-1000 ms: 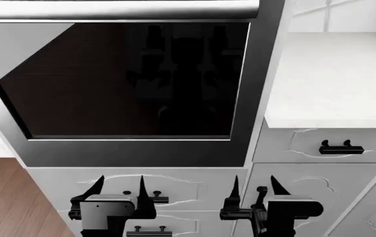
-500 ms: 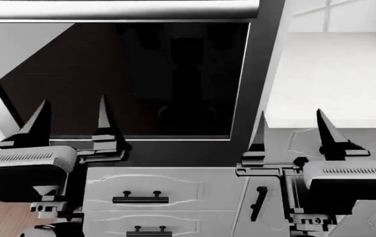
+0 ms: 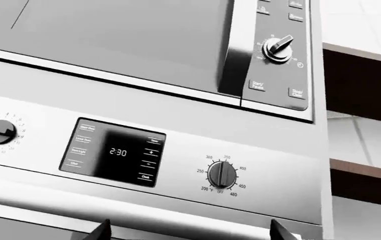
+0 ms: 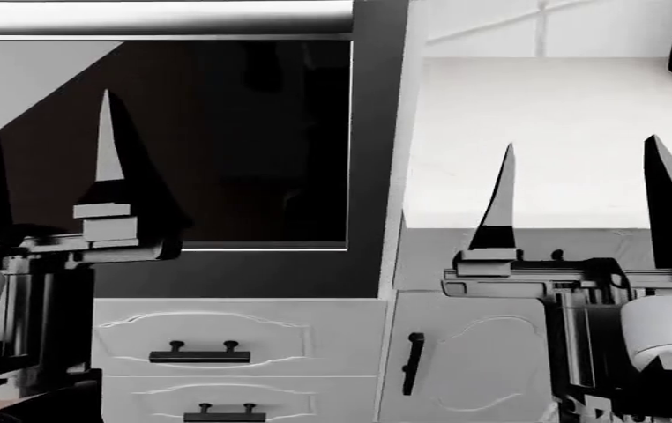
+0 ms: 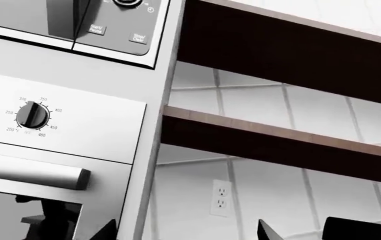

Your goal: Preheat the oven by turning the temperature knob.

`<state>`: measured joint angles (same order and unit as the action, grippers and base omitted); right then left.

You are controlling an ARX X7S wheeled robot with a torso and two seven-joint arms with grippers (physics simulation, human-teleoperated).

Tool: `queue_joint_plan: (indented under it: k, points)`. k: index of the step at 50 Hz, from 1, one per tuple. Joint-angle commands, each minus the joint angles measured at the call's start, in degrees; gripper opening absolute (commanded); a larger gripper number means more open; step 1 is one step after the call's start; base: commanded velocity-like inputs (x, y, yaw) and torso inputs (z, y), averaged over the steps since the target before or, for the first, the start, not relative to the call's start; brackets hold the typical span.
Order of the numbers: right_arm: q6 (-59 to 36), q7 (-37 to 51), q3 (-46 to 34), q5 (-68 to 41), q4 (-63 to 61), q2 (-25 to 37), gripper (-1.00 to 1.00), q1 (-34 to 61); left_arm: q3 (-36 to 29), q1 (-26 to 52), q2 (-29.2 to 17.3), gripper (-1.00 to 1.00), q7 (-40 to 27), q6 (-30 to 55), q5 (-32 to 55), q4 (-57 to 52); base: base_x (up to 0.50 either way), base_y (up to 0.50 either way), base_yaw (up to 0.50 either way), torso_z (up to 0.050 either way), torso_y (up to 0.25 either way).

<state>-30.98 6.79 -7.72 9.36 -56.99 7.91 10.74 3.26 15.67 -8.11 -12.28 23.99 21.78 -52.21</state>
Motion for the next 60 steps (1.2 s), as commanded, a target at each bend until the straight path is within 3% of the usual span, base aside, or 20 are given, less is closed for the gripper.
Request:
queue_joint_plan:
  k: [1,21,25,40,52,60]
  points:
    - [-0.9,-0.1,-0.1,-0.5,-1.8,0.2,1.00,0.4,1.1,0.7,-1.2,1.00,-1.3,1.0,2.3,-2.0,0.00,0.00,0.00,0.000,0.000]
    - [-0.4,0.5,-0.7,-0.2,-1.5,0.4,1.00,0.0,0.0,0.8,-2.8,1.00,-2.8,0.4,1.8,-2.3,0.00,-0.19,0.00,0.000,0.000]
    - [0.4,-1.0,1.3,-5.0,-2.1,-0.7,1.00,-1.0,-0.4,0.6,-3.4,1.00,-2.9,0.3,1.4,-2.8,0.03,0.00,0.00,0.000,0.000]
    - [-0.5,0.5,-0.2,-2.6,-1.7,0.2,1.00,-0.4,-0.5,1.1,-5.1,1.00,-4.1,0.6,2.1,-4.4,0.49,0.00,0.00,0.000,0.000]
    - [1.1,-0.3,1.0,-5.9,-2.5,0.1,1.00,-1.0,-1.0,1.2,-6.0,1.00,-4.6,0.5,2.7,-4.4,0.01,0.00,0.00,0.000,0.000]
    - [0.2,0.6,0.7,-4.4,-2.3,0.5,1.00,-0.7,-1.2,1.0,-6.5,1.00,-5.1,0.2,3.0,-4.5,0.47,-0.03,0.00,0.000,0.000]
